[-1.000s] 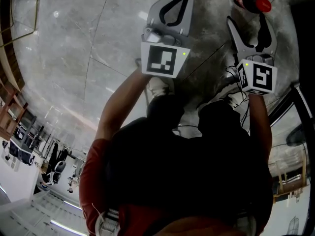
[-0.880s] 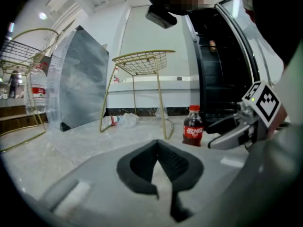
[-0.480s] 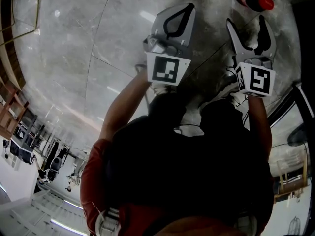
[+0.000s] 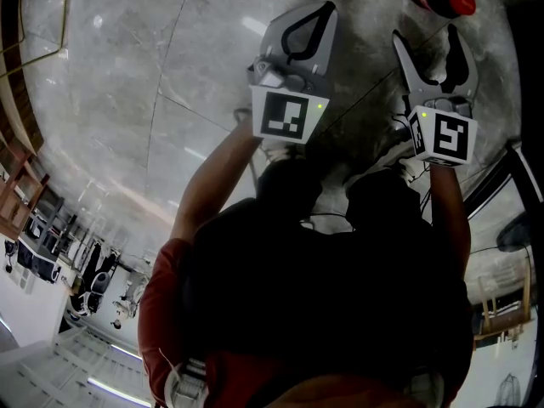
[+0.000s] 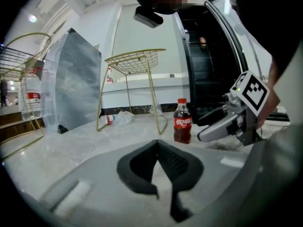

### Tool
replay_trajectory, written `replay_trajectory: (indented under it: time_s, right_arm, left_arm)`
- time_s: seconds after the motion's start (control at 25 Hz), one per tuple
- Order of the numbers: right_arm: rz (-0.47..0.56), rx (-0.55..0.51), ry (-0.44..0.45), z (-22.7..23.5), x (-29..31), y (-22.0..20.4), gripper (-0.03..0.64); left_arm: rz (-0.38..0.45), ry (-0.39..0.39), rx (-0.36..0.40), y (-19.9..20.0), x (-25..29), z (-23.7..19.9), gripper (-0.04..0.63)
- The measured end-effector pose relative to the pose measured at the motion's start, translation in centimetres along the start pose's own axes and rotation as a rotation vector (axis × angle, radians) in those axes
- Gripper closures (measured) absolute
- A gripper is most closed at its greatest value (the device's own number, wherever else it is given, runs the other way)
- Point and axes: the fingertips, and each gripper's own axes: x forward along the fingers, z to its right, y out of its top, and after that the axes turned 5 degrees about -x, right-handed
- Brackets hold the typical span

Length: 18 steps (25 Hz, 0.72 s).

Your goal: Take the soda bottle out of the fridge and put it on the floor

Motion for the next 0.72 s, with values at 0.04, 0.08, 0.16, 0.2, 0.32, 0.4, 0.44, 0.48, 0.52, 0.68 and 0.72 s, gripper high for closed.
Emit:
replay_trajectory:
  time_s: [0.04,0.08,0.16,0.2,0.32,0.4,0.44,0.48,0.52,0.68,0.72]
  right_arm:
    - [0.001,-0.002,0.003,-0.04,0.03,-0.01,0.23]
    - [0.0,-0.003,0.005,-0.07,0.07,-0.02,0.23]
    - [-0.005,0.001,0.005,-0.07,0.1,-0.06,0.23]
    - [-0.009,0.003,0.005,-0.08,0.09,-0.08,0.232]
    - [-0.013,-0.002,0.014,-0.29,0.11,-0.16,0.233]
    - [-0.01,-0.008,0.015,-0.4,0.05,-0.2,0.256]
    - [-0.009,-0.01,0.012,-0.42,0.0,-0.18,0.277]
    - [-0.01,-0.012,0.01,-0.44,-0.02,-0.14,0.294]
    - [-0.013,-0.014,0.01,-0.46,-0.02,-0.11,0.301]
    - [-0.014,-0.043,0.016,-0.63,0.0,-0.01,0.345]
    - [-0.016,-0.046,0.018,-0.72,-0.01,-0.02,0.357]
  left_arm:
    - [0.0,0.001,-0.001,0.01,0.02,-0.07,0.597]
    - [-0.002,0.002,-0.003,-0.02,0.03,-0.13,0.597]
    - [-0.004,0.003,-0.009,-0.08,0.07,-0.21,0.597]
    - [-0.003,0.003,-0.01,-0.07,0.08,-0.24,0.597]
    - [-0.001,0.005,-0.014,-0.01,0.02,-0.34,0.597]
    - [0.001,0.008,-0.017,-0.01,0.0,-0.39,0.597]
    - [0.001,0.009,-0.018,-0.02,-0.02,-0.41,0.597]
    - [0.0,0.011,-0.021,-0.02,-0.04,-0.45,0.597]
    - [0.0,0.013,-0.024,-0.01,-0.07,-0.51,0.597]
    - [-0.003,0.017,-0.039,-0.06,-0.08,-0.73,0.597]
    - [-0.001,0.017,-0.037,-0.03,-0.11,-0.77,0.597]
